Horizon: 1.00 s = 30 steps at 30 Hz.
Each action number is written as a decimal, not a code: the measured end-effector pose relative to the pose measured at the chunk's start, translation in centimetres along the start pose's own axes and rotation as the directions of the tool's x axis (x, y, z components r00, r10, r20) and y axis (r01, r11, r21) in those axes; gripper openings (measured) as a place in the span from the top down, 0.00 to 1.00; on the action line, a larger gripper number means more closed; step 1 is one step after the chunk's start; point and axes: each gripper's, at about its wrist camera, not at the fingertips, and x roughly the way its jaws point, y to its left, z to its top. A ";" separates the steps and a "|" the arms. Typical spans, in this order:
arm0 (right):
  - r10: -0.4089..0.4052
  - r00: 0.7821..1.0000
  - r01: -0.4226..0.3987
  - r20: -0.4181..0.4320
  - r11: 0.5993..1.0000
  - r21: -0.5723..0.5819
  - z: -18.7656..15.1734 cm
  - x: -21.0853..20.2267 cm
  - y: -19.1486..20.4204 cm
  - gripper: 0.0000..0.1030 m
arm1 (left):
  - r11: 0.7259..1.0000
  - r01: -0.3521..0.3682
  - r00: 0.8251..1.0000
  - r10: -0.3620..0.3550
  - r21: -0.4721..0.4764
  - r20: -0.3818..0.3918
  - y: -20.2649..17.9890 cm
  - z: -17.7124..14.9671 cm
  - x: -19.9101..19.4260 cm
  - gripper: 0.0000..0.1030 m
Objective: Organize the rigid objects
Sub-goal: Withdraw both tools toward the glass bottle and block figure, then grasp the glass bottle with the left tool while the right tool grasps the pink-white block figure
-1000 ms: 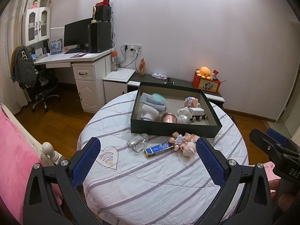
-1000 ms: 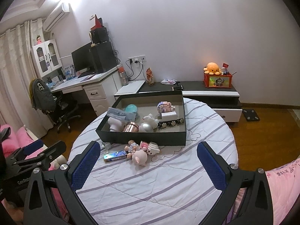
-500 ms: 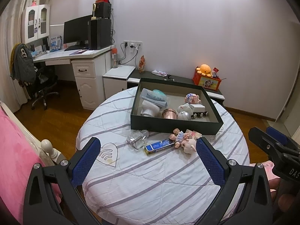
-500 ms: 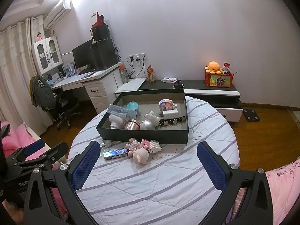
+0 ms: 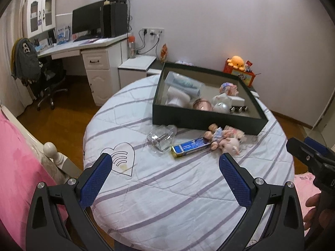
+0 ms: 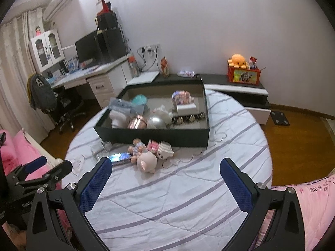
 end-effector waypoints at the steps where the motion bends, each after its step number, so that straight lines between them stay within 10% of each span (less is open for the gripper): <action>1: 0.000 1.000 0.000 -0.013 1.000 -0.003 -0.1 0.6 0.0 0.00 | 1.000 -0.002 1.000 0.002 -0.004 -0.012 0.1 0.0 0.6 0.00; 24: 0.097 0.981 -0.080 -0.169 0.991 0.104 1.4 12.2 -1.2 0.00 | 0.998 -0.050 0.989 0.054 0.031 -0.137 1.2 2.9 12.3 0.00; 30: 0.195 0.960 -0.153 -0.201 0.966 0.207 1.5 14.8 -2.3 0.14 | 0.999 -0.046 0.981 0.050 0.026 -0.186 1.7 2.7 14.5 0.01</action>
